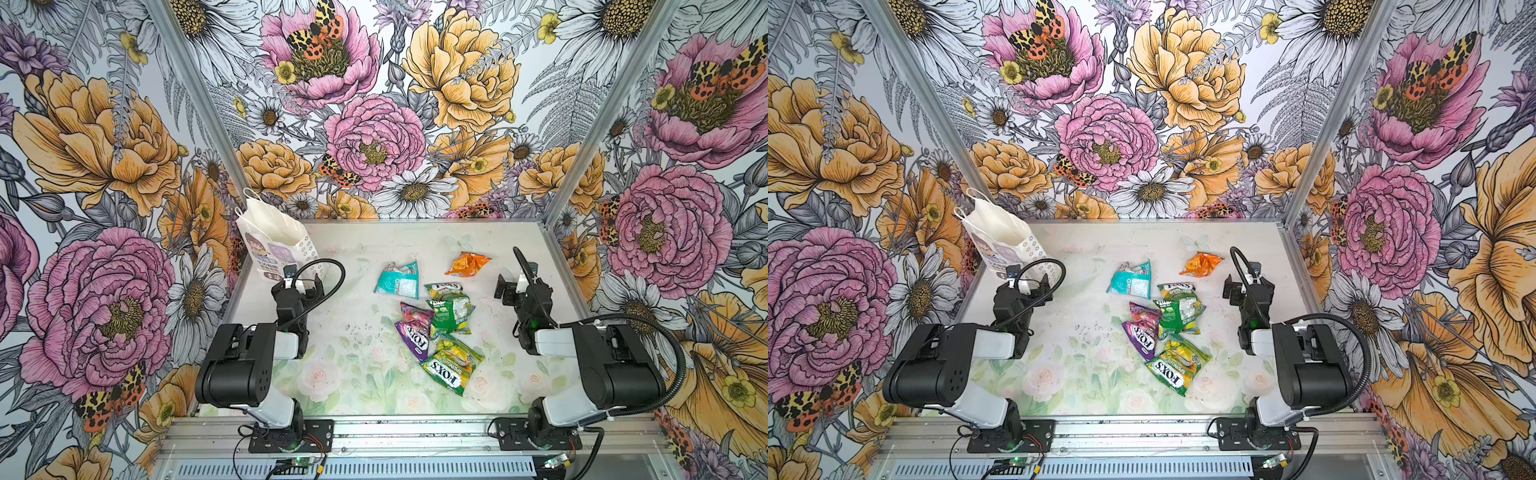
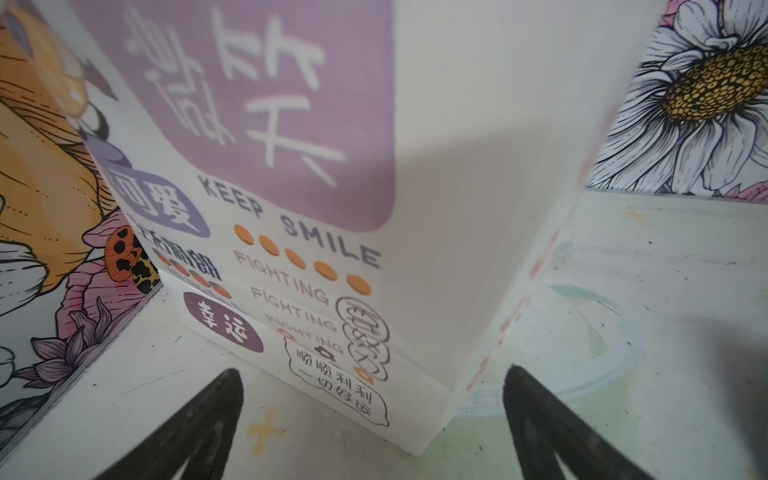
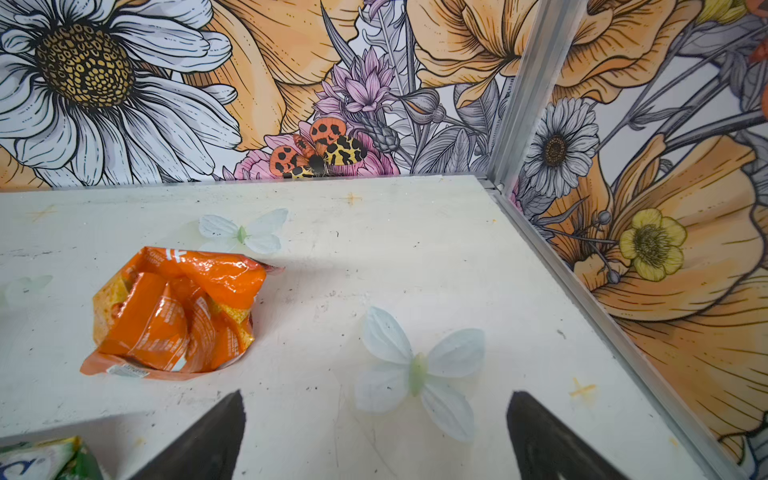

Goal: Place the snacks into the paper bag

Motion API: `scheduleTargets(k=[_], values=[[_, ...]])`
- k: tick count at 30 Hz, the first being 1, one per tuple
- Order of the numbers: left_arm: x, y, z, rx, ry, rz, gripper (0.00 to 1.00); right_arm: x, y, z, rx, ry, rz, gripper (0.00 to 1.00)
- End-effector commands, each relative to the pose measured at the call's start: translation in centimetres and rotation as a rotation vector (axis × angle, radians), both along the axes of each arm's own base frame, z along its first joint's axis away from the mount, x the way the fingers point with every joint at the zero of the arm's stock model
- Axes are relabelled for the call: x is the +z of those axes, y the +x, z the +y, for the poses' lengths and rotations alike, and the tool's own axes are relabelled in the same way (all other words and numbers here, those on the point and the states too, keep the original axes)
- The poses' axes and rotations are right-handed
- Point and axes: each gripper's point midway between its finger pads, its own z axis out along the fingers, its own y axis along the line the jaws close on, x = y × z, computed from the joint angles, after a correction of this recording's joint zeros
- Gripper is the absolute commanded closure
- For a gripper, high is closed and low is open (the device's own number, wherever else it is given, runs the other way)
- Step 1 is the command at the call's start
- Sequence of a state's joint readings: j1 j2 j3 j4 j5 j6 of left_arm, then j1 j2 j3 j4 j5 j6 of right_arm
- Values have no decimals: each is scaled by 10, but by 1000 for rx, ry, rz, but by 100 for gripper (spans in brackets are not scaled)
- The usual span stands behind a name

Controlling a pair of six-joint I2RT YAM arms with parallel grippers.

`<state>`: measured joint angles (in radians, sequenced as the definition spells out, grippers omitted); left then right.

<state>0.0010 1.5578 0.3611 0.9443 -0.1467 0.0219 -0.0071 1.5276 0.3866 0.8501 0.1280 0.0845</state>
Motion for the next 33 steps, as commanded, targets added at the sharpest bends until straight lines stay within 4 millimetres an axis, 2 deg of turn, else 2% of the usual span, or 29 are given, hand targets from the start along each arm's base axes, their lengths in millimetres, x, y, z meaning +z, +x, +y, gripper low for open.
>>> scheduleTargets(k=[1, 22, 33], values=[[8, 5, -6, -30, -19, -21, 1, 3, 2, 0, -5, -12, -12, 0], [9, 5, -6, -25, -14, -22, 1, 2, 3, 0, -5, -12, -11, 0], [12, -4, -6, 41, 38, -60, 1, 3, 2, -1, -5, -12, -13, 0]])
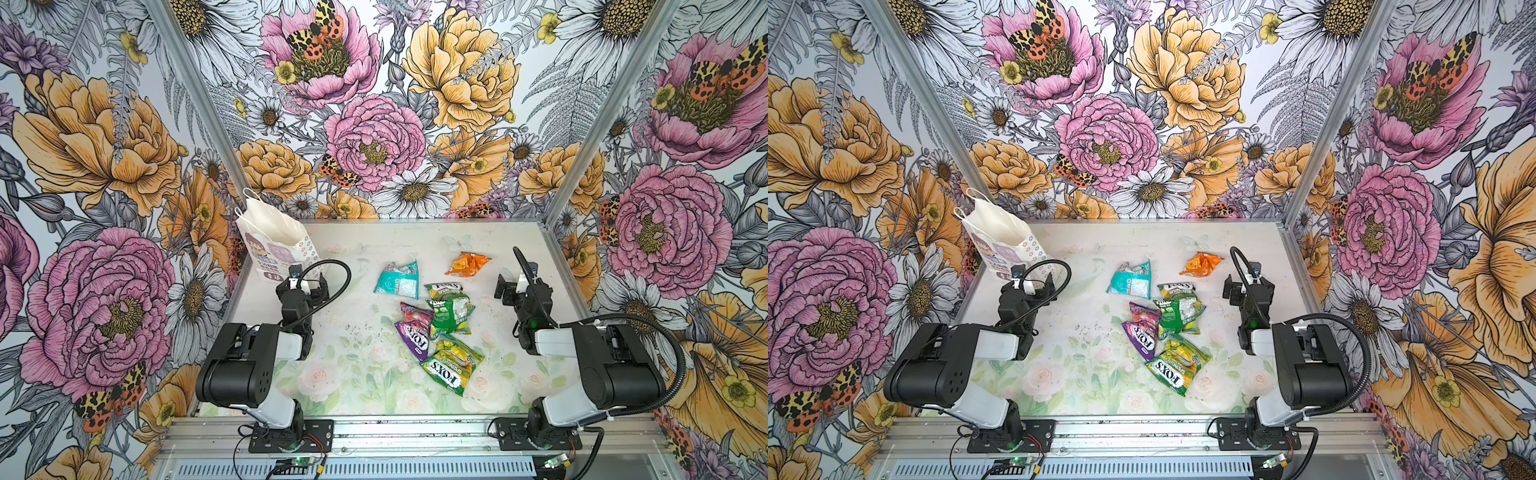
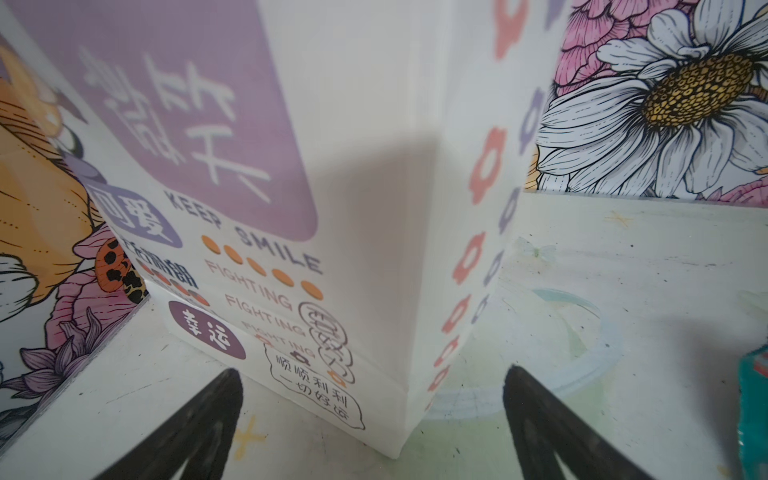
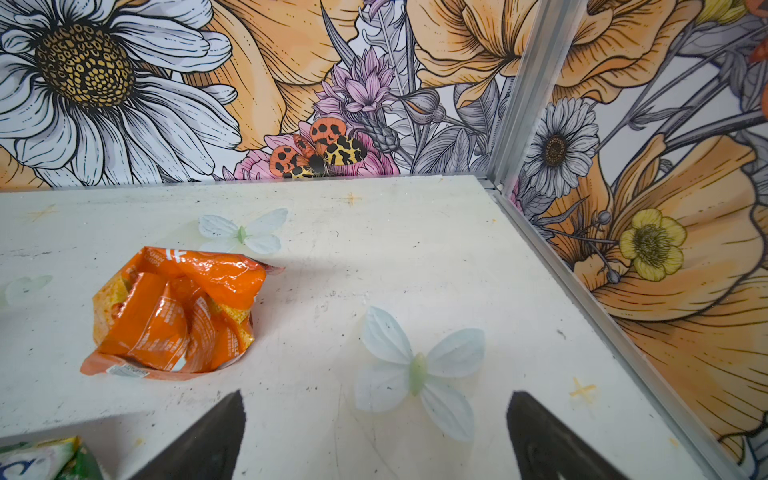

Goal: Place the snacks into the paper bag

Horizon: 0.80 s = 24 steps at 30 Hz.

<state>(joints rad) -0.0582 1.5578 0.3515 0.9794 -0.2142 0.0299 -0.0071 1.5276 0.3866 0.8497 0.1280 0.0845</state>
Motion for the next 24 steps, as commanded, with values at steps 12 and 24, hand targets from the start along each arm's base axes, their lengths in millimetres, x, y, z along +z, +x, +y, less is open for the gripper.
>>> scheduleTargets(k=[12, 24], values=[[53, -27, -14, -17, 72, -105, 1, 3, 2, -1, -5, -12, -14, 0], [126, -60, -5, 89, -324, -67, 1, 26, 6, 6, 37, -17, 29, 0]])
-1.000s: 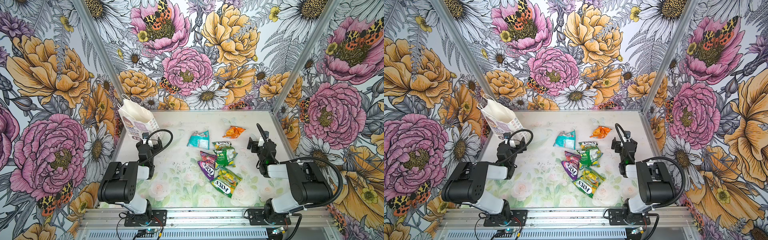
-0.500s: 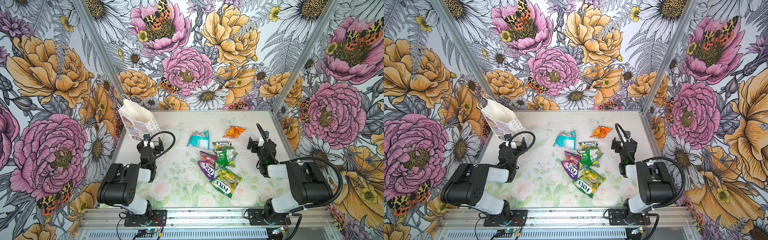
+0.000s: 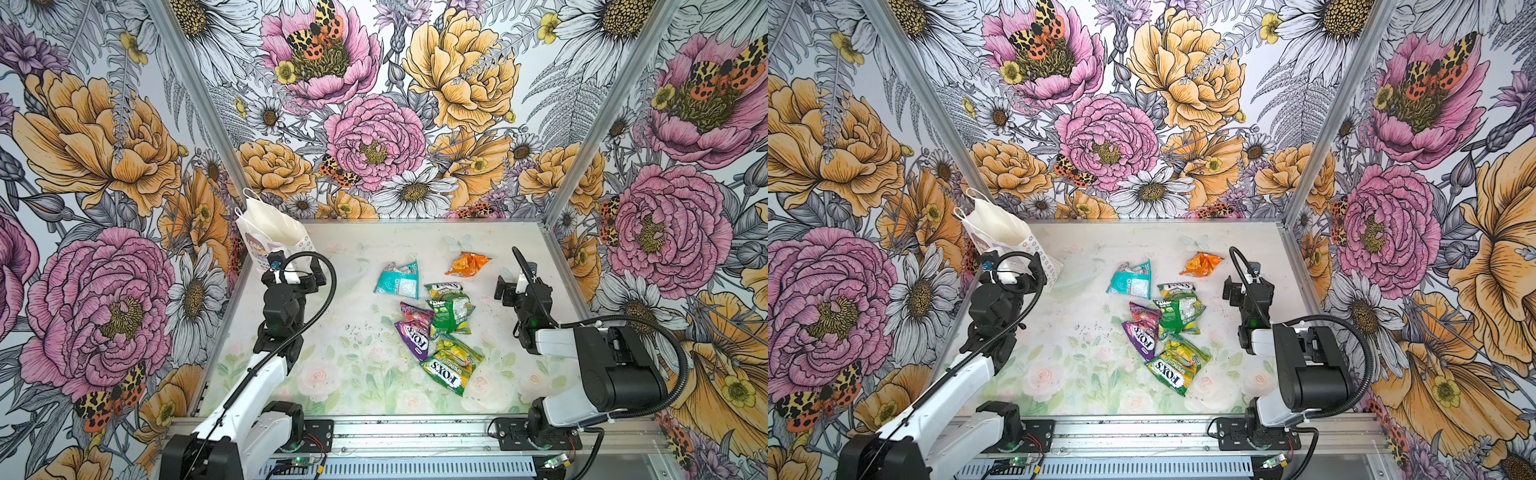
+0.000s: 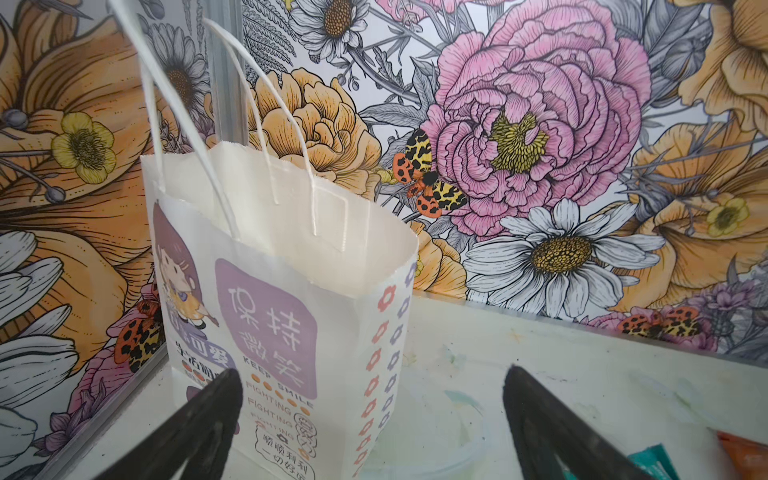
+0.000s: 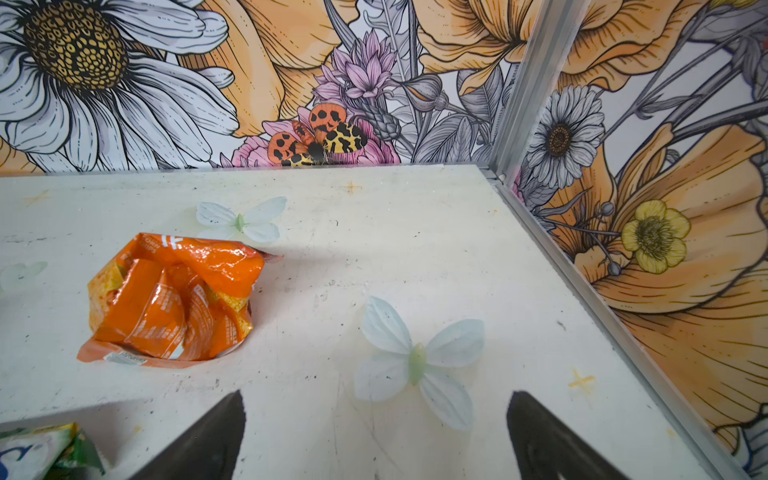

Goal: Place the snacks into the paper bag

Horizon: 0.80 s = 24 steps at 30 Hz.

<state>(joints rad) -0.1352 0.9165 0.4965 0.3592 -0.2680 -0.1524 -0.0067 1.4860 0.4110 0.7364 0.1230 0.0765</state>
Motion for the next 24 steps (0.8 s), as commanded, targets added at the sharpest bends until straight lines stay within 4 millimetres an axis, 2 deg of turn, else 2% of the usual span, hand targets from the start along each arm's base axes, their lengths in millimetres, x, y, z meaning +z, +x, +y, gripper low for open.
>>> scheduleTargets(k=[1, 4, 6, 9, 12, 20, 24], values=[[-18, -15, 11, 79, -177, 140, 1, 33, 8, 8, 46, -7, -10, 1], [-1, -23, 9, 71, -264, 128, 1, 53, 7, 20, 111, 18, 18, 2], [6, -31, 17, 132, -358, 113, 1, 69, 6, 30, 162, 47, 39, 3], [7, -47, 38, 278, -561, 96, 1, 91, 3, 56, 297, 97, 84, 4], [18, -48, 39, 272, -701, 44, 1, 109, -2, 81, 417, 131, 137, 5], [74, -31, 31, 230, -660, 66, 1, 160, -16, 139, 599, 180, 194, 4], [85, -22, 22, 197, -683, 97, 1, 188, -17, 156, 606, 280, 278, 3]])
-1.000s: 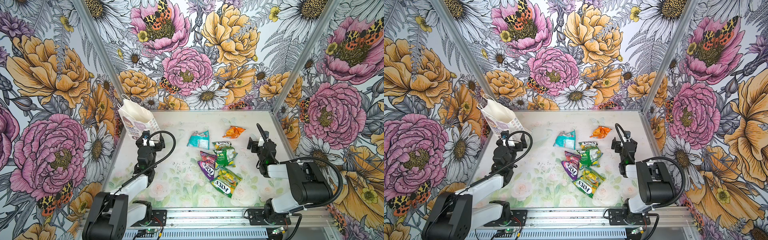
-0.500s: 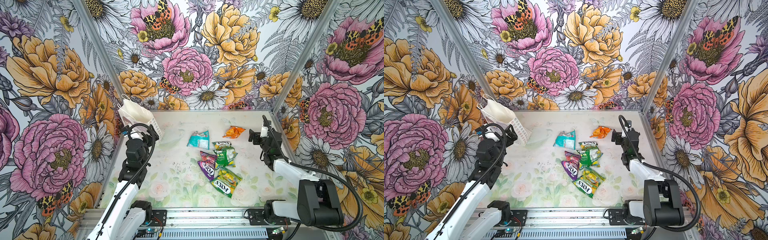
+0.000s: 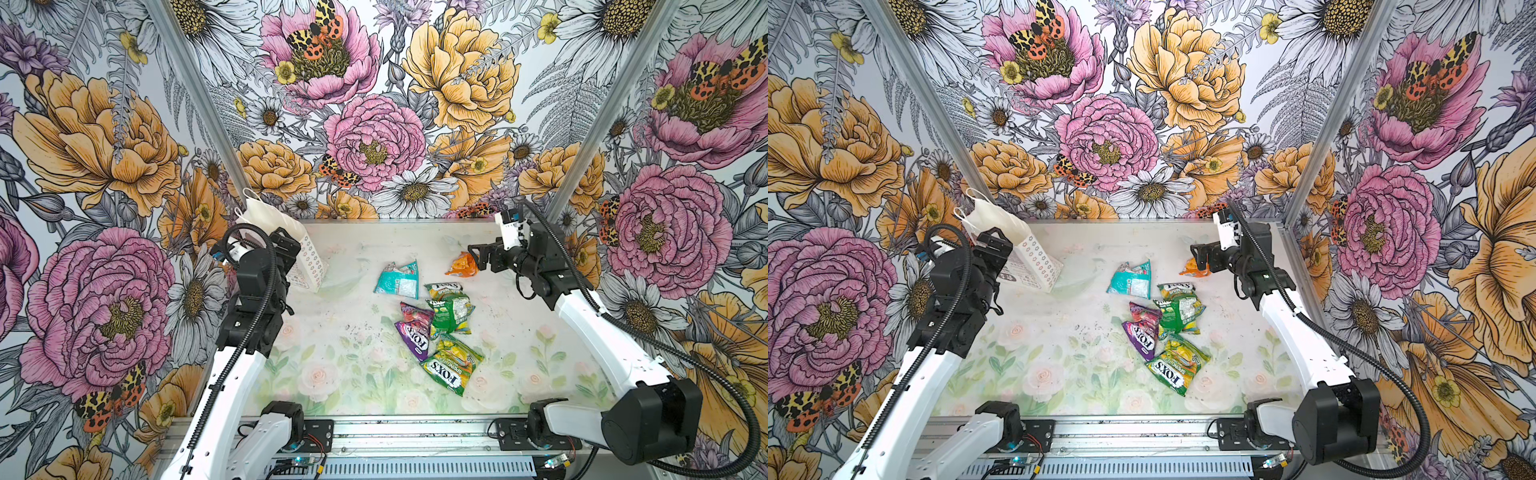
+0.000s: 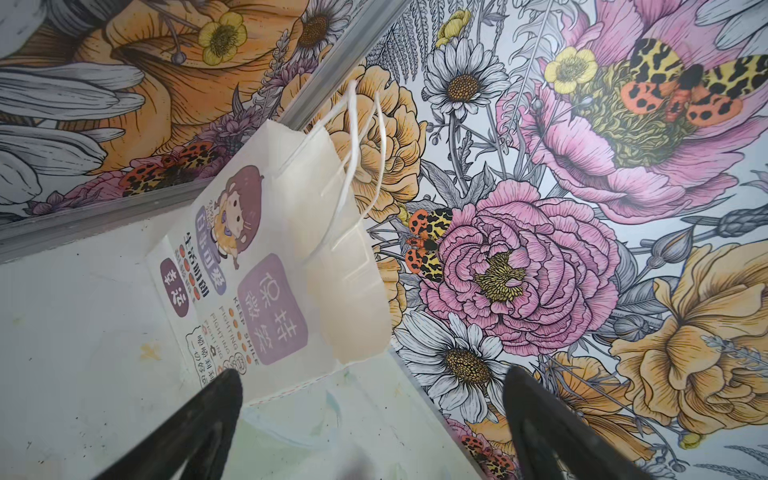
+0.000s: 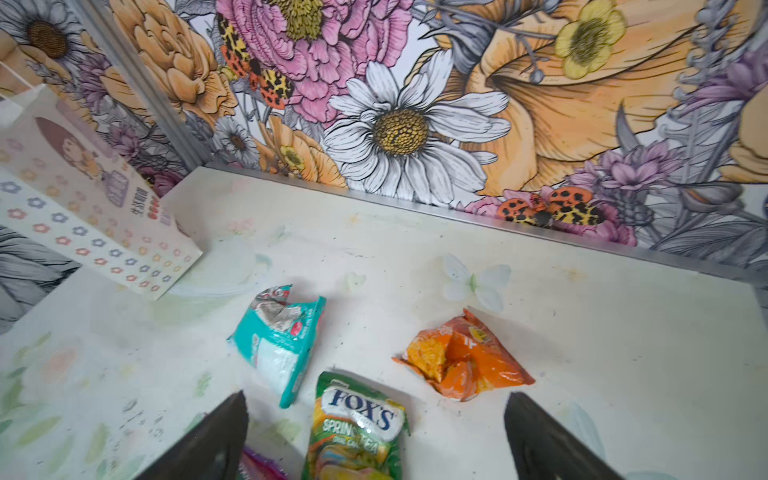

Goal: Place the snacks into the paper bag

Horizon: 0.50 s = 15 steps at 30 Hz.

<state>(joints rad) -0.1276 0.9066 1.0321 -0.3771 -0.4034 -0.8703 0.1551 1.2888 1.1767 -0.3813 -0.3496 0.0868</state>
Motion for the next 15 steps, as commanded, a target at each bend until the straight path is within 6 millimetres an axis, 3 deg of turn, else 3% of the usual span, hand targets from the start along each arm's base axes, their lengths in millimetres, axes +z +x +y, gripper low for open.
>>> scheduleTargets(k=[1, 5, 9, 15], values=[[-4, 4, -7, -38, -37, 61, 1, 15, -8, 16, 27, 71, 151, 3], [-6, 10, -9, -54, -64, 76, 1, 34, -11, 41, 93, 84, 167, 3], [-21, 14, 3, -14, -71, 139, 1, 44, -11, 55, 102, 92, 158, 3], [-34, 24, 15, 19, -88, 180, 1, 33, -9, 64, 111, 90, 191, 5]])
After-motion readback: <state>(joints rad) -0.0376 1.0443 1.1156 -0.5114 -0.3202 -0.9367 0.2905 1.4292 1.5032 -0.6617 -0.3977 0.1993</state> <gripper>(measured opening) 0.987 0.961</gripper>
